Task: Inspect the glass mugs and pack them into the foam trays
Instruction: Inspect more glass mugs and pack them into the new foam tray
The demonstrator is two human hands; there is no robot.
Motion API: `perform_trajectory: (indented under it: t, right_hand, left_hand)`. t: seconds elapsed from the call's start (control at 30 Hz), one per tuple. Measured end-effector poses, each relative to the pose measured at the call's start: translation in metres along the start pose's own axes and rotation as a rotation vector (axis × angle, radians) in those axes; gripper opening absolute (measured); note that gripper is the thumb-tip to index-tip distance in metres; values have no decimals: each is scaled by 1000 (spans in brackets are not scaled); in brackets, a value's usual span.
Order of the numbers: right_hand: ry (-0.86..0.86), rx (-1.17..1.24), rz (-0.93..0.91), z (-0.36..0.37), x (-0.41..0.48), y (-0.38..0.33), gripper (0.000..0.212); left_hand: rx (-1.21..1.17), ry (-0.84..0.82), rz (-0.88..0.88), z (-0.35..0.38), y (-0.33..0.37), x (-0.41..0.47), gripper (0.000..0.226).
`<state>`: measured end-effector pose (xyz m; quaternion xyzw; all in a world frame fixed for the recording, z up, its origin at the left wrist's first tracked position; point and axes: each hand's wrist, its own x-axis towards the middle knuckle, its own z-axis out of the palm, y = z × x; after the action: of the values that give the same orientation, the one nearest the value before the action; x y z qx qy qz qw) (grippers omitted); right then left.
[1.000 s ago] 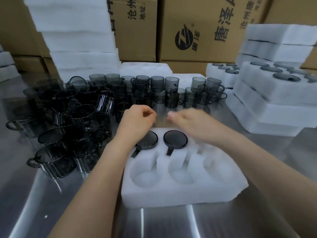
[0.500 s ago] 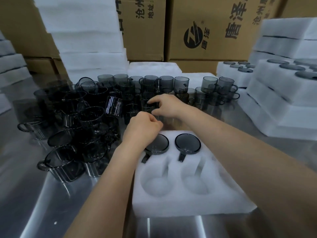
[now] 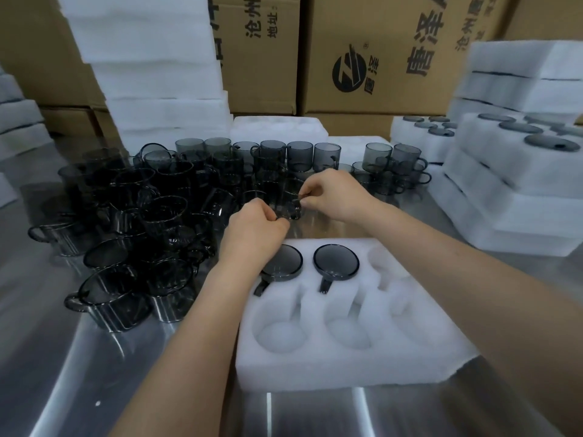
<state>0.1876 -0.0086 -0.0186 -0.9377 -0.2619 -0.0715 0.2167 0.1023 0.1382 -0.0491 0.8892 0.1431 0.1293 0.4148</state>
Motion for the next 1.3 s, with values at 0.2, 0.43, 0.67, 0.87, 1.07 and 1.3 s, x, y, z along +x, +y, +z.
perform_trajectory:
  t: [0.2, 0.43, 0.67, 0.87, 1.07, 1.3]
  right_hand:
    - [20, -25, -23, -7, -19, -2, 10]
    - [88, 100, -104, -29, -44, -19, 9]
    - [156, 494, -163, -31, -65, -22, 23]
    - [148, 735, -43, -23, -70, -7, 56]
    - [144, 791, -21, -15, -75, -9, 48]
    - [298, 784, 61, -11, -70, -12, 39]
  left_hand:
    - [-72, 54, 88, 1, 1, -1, 29]
    - [-191, -20, 316, 0, 9, -7, 83]
    - [-331, 39, 405, -4, 13, -12, 58]
    - [-369, -54, 480, -8, 15, -13, 64]
    - [-369, -48, 547, -5, 16, -17, 58]
    - [-306, -62, 641, -4, 18, -20, 68]
